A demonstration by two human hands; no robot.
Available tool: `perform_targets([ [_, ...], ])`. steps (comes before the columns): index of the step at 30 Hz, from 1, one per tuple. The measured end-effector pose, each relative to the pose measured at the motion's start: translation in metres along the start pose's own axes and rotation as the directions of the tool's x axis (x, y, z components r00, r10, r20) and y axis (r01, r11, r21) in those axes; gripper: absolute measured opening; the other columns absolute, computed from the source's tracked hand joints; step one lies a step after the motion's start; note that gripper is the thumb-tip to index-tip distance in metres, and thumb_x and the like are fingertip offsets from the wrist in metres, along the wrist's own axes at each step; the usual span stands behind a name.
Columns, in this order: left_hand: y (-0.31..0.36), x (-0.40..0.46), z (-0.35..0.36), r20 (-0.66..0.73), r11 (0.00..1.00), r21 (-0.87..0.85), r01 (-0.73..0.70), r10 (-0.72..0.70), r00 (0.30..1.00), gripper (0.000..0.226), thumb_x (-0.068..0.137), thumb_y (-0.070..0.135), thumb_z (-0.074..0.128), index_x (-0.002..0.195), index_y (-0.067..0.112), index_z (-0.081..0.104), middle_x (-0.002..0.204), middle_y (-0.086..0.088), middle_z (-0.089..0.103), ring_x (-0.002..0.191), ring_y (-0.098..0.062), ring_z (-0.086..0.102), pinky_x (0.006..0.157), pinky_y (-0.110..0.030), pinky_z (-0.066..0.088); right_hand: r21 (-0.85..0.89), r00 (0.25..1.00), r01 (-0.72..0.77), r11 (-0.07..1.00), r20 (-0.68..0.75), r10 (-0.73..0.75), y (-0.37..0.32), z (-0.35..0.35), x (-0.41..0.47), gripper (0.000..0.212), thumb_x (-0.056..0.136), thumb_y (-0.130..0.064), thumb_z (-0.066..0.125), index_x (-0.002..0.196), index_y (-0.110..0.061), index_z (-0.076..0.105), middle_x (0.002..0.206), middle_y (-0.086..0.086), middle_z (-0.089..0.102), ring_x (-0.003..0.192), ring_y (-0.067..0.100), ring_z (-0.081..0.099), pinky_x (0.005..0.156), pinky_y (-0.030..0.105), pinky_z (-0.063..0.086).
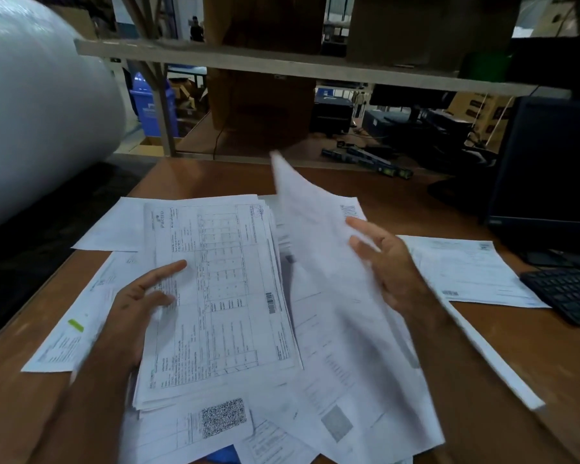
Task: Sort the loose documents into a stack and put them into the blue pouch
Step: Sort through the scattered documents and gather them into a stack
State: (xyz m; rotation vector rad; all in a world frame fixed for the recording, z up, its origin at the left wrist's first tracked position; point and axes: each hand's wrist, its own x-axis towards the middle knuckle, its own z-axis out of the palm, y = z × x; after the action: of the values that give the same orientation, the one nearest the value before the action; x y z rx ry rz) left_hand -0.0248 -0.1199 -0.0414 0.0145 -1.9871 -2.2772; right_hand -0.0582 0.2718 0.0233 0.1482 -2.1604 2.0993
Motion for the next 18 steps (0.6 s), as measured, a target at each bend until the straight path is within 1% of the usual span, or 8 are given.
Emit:
perform_targets([
  [3, 0.002, -0.003, 0.001, 0.01, 0.997, 0.061, -0.037, 0.036, 0.999, 0.057, 0.089, -0.015, 0.05, 0.126, 0.022, 0.072, 0.139, 0.015, 0.064, 0.131, -0.01, 0.057, 0.105, -0.033, 0.049, -0.289, 0.985, 0.04, 0.956, 0.172, 0.011, 0.013, 0.027, -0.001, 0.09, 0.068, -0.048, 0.092, 0.148, -0.038, 0.051, 0.149, -0.019, 0.052, 0.135, 0.006, 0.052, 0.114, 0.039, 0.044],
  [5, 0.003, -0.003, 0.0, 0.027, 0.998, 0.055, -0.038, 0.037, 0.999, 0.06, 0.088, -0.015, 0.052, 0.13, 0.025, 0.07, 0.143, 0.014, 0.061, 0.133, -0.015, 0.056, 0.106, -0.039, 0.049, -0.425, 0.971, 0.07, 0.903, 0.236, 0.036, 0.02, 0.045, -0.001, 0.104, 0.064, -0.056, 0.091, 0.153, -0.043, 0.039, 0.152, -0.02, 0.046, 0.137, 0.005, 0.048, 0.116, 0.039, 0.042],
  [7, 0.003, -0.003, -0.001, 0.036, 0.999, 0.03, -0.037, 0.036, 0.999, 0.064, 0.088, -0.015, 0.054, 0.135, 0.026, 0.066, 0.149, 0.014, 0.055, 0.136, -0.02, 0.054, 0.108, -0.049, 0.048, -0.437, 0.963, 0.088, 0.895, 0.266, 0.035, 0.019, 0.057, -0.001, 0.106, 0.067, -0.054, 0.09, 0.156, -0.045, 0.032, 0.154, -0.018, 0.042, 0.137, 0.006, 0.046, 0.114, 0.037, 0.044],
  [9, 0.006, -0.006, 0.001, 0.04, 0.998, 0.011, -0.054, 0.054, 0.998, 0.063, 0.088, -0.013, 0.058, 0.138, 0.027, 0.063, 0.149, 0.017, 0.054, 0.135, -0.02, 0.055, 0.105, -0.048, 0.052, -0.461, 0.963, 0.115, 0.88, 0.269, 0.016, 0.017, 0.063, 0.002, 0.105, 0.072, -0.048, 0.09, 0.157, -0.044, 0.028, 0.157, -0.017, 0.038, 0.136, 0.005, 0.044, 0.112, 0.031, 0.043],
  [12, 0.019, -0.014, 0.014, 0.033, 0.994, 0.052, -0.1, 0.098, 0.995, 0.056, 0.095, -0.011, 0.053, 0.133, 0.028, 0.063, 0.129, 0.038, 0.06, 0.12, 0.006, 0.059, 0.092, -0.018, 0.056, -0.49, 0.964, 0.157, 0.857, 0.265, -0.025, 0.015, 0.068, 0.006, 0.108, 0.073, -0.044, 0.09, 0.159, -0.043, 0.025, 0.157, -0.014, 0.038, 0.137, 0.006, 0.042, 0.112, 0.028, 0.041],
  [14, 0.022, -0.016, 0.019, 0.023, 0.985, 0.123, -0.119, 0.117, 0.993, 0.041, 0.104, 0.002, 0.047, 0.129, 0.031, 0.06, 0.109, 0.051, 0.059, 0.102, 0.026, 0.057, 0.08, -0.003, 0.051, -0.505, 0.964, 0.151, 0.85, 0.264, -0.014, 0.015, 0.072, 0.008, 0.109, 0.074, -0.044, 0.089, 0.16, -0.042, 0.022, 0.153, -0.019, 0.036, 0.135, 0.005, 0.041, 0.107, 0.024, 0.042],
  [15, 0.023, -0.016, 0.02, 0.032, 0.981, 0.152, -0.12, 0.117, 0.993, 0.035, 0.106, 0.012, 0.047, 0.131, 0.033, 0.059, 0.107, 0.053, 0.058, 0.1, 0.029, 0.055, 0.078, -0.001, 0.049, -0.518, 0.964, 0.151, 0.842, 0.265, -0.01, 0.015, 0.074, 0.009, 0.109, 0.076, -0.045, 0.088, 0.16, -0.042, 0.019, 0.15, -0.022, 0.035, 0.133, 0.003, 0.04, 0.103, 0.021, 0.041],
  [18, 0.018, -0.014, 0.013, 0.06, 0.974, 0.193, -0.115, 0.105, 0.993, 0.037, 0.102, 0.036, 0.052, 0.138, 0.044, 0.058, 0.135, 0.042, 0.053, 0.125, 0.018, 0.047, 0.1, -0.018, 0.041, -0.576, 0.955, 0.194, 0.794, 0.298, -0.017, 0.016, 0.085, 0.009, 0.108, 0.081, -0.045, 0.083, 0.162, -0.039, 0.013, 0.145, -0.027, 0.027, 0.131, -0.002, 0.032, 0.103, 0.019, 0.036],
])
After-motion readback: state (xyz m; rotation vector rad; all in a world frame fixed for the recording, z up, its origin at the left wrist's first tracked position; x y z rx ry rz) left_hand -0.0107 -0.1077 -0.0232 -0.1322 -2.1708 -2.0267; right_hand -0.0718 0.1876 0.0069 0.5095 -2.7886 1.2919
